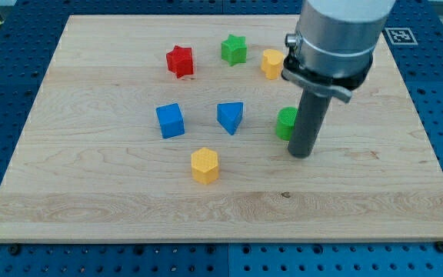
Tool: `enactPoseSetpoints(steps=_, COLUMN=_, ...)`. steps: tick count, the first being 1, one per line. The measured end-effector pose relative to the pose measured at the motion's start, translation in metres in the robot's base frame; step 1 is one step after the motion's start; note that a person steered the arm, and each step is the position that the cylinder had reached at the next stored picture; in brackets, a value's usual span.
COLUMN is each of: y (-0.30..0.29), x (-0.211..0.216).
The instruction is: Push the yellow hexagon closer to the red circle
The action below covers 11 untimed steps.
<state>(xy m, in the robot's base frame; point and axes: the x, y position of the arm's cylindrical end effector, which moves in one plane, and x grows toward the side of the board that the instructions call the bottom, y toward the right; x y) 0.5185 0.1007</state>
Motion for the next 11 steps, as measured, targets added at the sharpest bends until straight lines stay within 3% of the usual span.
enactPoseSetpoints(steps=1, y=-0.022, x=0.054)
enactPoseSetpoints(steps=2, y=-0.085, x=0.081)
enactPoseSetpoints(steps=3, y=-0.181, x=0.068)
enactPoseSetpoints(steps=4, y=-0.210, x=0.030)
enactPoseSetpoints(steps=6, y=-0.211, x=0.007)
enactPoseSetpoints(steps=9, y=-0.113, x=0.028)
enactPoseSetpoints(steps=11, y=-0.112, x=0.017)
